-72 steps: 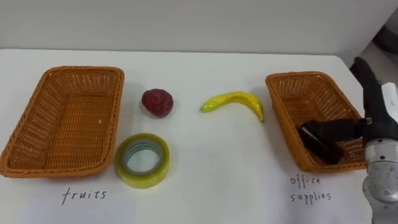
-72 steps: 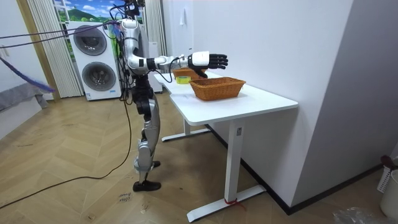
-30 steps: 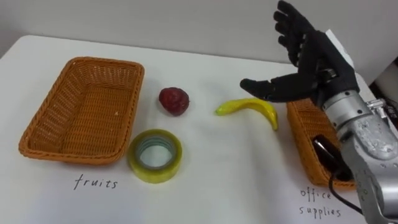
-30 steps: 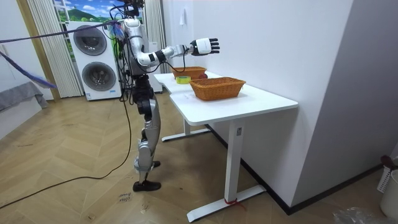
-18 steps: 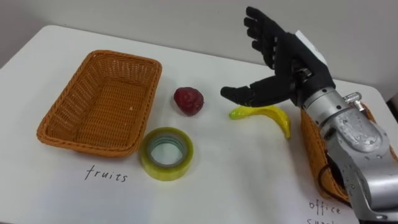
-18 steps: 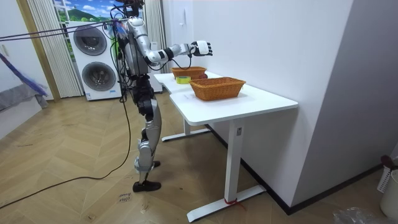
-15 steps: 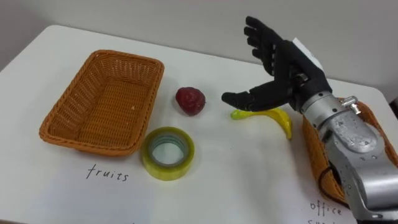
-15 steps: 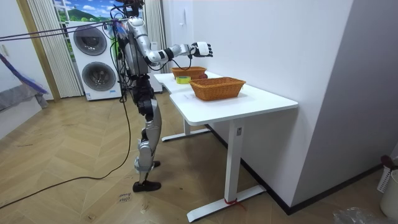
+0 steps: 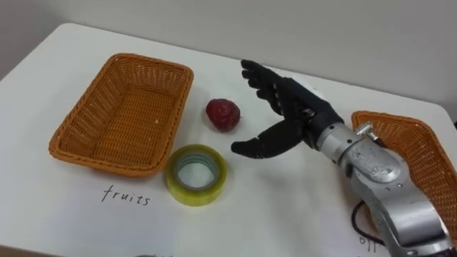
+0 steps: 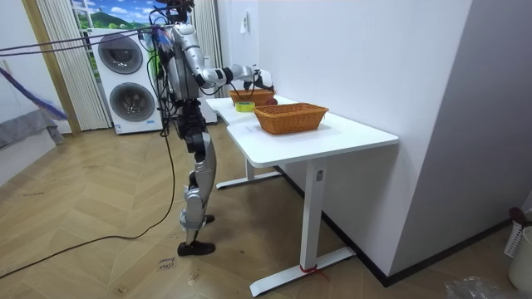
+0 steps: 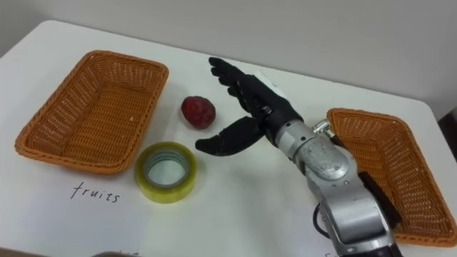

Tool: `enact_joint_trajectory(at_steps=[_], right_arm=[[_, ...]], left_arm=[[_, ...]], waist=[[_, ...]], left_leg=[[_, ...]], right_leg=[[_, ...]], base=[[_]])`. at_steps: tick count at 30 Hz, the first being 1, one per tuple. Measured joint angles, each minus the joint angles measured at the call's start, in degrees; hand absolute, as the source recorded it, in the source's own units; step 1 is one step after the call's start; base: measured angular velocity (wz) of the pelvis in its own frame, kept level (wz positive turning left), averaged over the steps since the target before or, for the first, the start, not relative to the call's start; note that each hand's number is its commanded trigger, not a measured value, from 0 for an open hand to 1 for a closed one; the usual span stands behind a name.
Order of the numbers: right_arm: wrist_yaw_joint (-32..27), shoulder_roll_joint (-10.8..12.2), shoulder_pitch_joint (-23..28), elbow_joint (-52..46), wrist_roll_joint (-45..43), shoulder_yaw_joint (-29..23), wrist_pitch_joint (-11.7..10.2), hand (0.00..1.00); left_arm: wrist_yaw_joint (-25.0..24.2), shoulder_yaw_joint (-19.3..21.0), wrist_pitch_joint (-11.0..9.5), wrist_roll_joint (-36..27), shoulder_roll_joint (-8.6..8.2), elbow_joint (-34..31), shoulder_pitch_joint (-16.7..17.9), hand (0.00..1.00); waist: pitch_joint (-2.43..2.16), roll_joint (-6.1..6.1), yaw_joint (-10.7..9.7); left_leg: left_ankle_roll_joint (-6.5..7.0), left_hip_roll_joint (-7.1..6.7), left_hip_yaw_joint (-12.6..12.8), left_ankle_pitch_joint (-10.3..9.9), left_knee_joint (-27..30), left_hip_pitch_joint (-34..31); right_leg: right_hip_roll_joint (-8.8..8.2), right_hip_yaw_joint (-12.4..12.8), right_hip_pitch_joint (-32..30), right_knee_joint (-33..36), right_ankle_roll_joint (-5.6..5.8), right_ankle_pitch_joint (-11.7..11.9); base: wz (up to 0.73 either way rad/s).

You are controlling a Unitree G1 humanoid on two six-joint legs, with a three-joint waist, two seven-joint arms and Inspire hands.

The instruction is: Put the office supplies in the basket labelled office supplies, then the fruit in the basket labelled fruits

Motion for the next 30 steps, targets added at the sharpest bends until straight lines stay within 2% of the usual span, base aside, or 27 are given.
enact_joint_trajectory(at_steps=[6, 8, 18, 23, 30], right_arm=[[3.1, 0.2, 1.9, 4.2, -0.1, 2.9, 1.4, 0.00], [3.5, 0.2, 2.0, 4.5, -0.2, 3.8, 2.4, 0.00], [7.0, 0.2, 2.1, 4.5, -0.1, 4.0, 2.5, 0.00], [8.0, 0.3, 2.1, 4.5, -0.2, 4.0, 3.6, 0.00], [8.0, 0.3, 2.1, 4.5, -0.3, 4.0, 3.6, 0.00]], left_arm=[[0.5, -2.7, 0.1, -0.3, 0.29, -0.6, -0.1, 0.00], [0.7, -3.3, 0.4, -0.3, 0.24, -0.6, 0.2, 0.00], [0.7, -3.8, 2.4, -0.3, 0.11, -0.6, 0.1, 0.00], [0.7, -3.8, 2.6, -0.3, 0.10, -0.6, 0.1, 0.00], [1.1, -3.8, 2.9, -0.4, -0.35, -0.6, -0.2, 0.00]], waist=[[0.05, 0.07, 1.1], [0.11, 0.15, 1.1], [0.32, 0.62, 1.1], [0.32, 0.63, 1.1], [0.31, 0.62, 1.1]], left_leg=[[0.00, -0.06, -0.1, 0.0, 0.0, -0.1], [0.00, -0.06, -0.1, 0.0, 0.0, -0.4], [0.00, -0.06, -0.3, 0.0, 0.1, -1.0], [0.00, -0.06, -0.4, 0.0, 0.0, -1.0], [0.01, -0.09, -0.4, 0.0, 0.0, -1.0]], right_leg=[[-0.05, -0.2, 0.0, 0.1, -0.01, 0.0], [-0.05, -0.3, -0.2, 0.1, 0.00, 0.0], [-0.05, -0.9, -0.7, 0.1, 0.00, 0.0], [-0.06, -1.0, -0.8, 0.1, 0.00, 0.0], [-0.11, -1.2, -0.7, 0.1, 0.00, 0.0]], base=[[0.01], [0.00], [0.02], [0.00], [0.00]])
